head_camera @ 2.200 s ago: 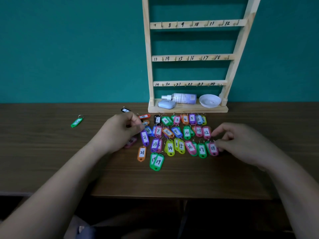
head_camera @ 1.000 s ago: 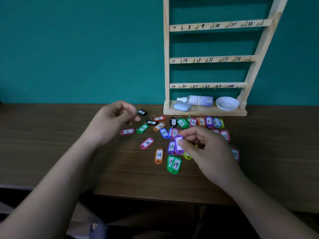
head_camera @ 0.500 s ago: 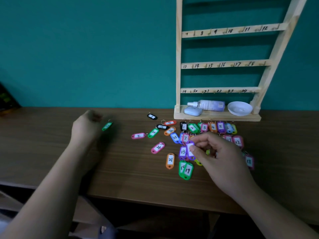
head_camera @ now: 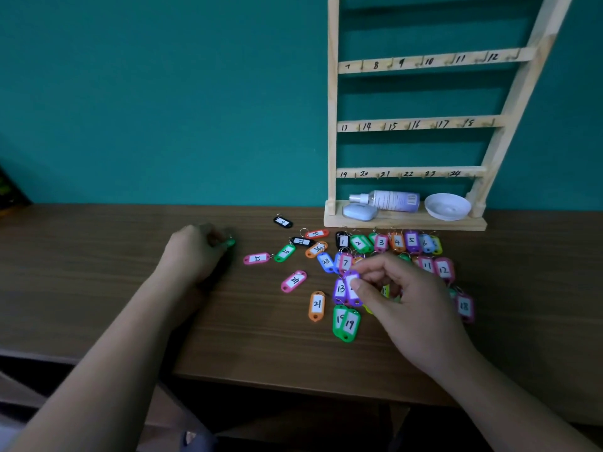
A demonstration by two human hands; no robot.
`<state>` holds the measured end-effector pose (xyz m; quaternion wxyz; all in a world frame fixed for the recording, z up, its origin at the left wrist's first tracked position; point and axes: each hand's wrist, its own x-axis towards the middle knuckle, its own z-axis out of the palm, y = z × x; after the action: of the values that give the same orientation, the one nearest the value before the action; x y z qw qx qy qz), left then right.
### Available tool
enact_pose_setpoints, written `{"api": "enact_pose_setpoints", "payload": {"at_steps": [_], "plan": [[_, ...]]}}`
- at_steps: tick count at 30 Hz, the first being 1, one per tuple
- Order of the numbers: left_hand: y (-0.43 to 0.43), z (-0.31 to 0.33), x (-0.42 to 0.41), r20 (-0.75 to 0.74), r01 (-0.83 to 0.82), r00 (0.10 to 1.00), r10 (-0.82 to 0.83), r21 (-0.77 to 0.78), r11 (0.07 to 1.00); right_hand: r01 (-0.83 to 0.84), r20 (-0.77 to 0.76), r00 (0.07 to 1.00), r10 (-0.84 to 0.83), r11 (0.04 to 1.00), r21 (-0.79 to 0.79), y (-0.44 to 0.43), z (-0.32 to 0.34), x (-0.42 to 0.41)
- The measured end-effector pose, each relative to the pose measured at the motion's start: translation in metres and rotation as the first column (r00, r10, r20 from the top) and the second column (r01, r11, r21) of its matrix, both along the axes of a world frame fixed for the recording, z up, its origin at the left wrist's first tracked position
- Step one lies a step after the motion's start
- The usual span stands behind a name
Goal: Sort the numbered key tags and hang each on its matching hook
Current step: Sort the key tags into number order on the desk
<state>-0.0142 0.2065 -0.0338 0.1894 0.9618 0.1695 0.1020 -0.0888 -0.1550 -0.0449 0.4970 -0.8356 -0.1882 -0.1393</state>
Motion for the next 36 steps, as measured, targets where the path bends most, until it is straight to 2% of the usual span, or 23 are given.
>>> {"api": "enact_pose_setpoints", "payload": {"at_steps": [3, 6, 13, 17, 20, 23, 28, 36], "plan": [[-0.007, 0.004, 0.003, -0.070, -0.006, 0.998, 0.000, -0.090, 0.996, -0.006, -0.007, 1.000, 0.006, 1.000, -0.004, 0.000, 0.000, -0.001], [-0.013, 0.008, 0.000, -0.091, 0.007, 0.996, -0.016, -0.097, 0.995, -0.014, 0.003, 1.000, 0.014, 1.000, 0.005, 0.000, -0.001, -0.002], [-0.023, 0.021, -0.016, -0.030, 0.067, 0.997, -0.071, -0.113, 0.991, -0.009, 0.006, 1.000, 0.009, 1.000, 0.024, -0.002, -0.003, 0.002], [-0.034, 0.029, -0.025, 0.113, 0.113, 0.990, -0.088, -0.238, 0.965, 0.004, -0.038, 0.999, 0.000, 0.994, 0.106, -0.015, 0.003, 0.012], [-0.056, 0.032, -0.029, 0.160, 0.196, 0.975, -0.155, -0.283, 0.939, 0.012, -0.053, 0.999, -0.003, 0.985, 0.170, -0.032, 0.012, 0.021], [-0.084, 0.032, -0.034, 0.182, 0.315, 0.945, -0.270, -0.297, 0.901, 0.019, -0.119, 0.993, 0.012, 0.967, 0.254, -0.048, 0.018, 0.028], [-0.127, 0.030, -0.044, 0.181, 0.493, 0.870, -0.459, -0.359, 0.793, 0.001, -0.148, 0.988, 0.041, 0.962, 0.274, -0.070, 0.022, 0.030], [-0.184, 0.025, -0.051, 0.225, 0.578, 0.812, -0.539, -0.444, 0.685, 0.054, -0.122, 0.992, -0.031, 0.981, 0.188, -0.085, 0.019, 0.032]]}}
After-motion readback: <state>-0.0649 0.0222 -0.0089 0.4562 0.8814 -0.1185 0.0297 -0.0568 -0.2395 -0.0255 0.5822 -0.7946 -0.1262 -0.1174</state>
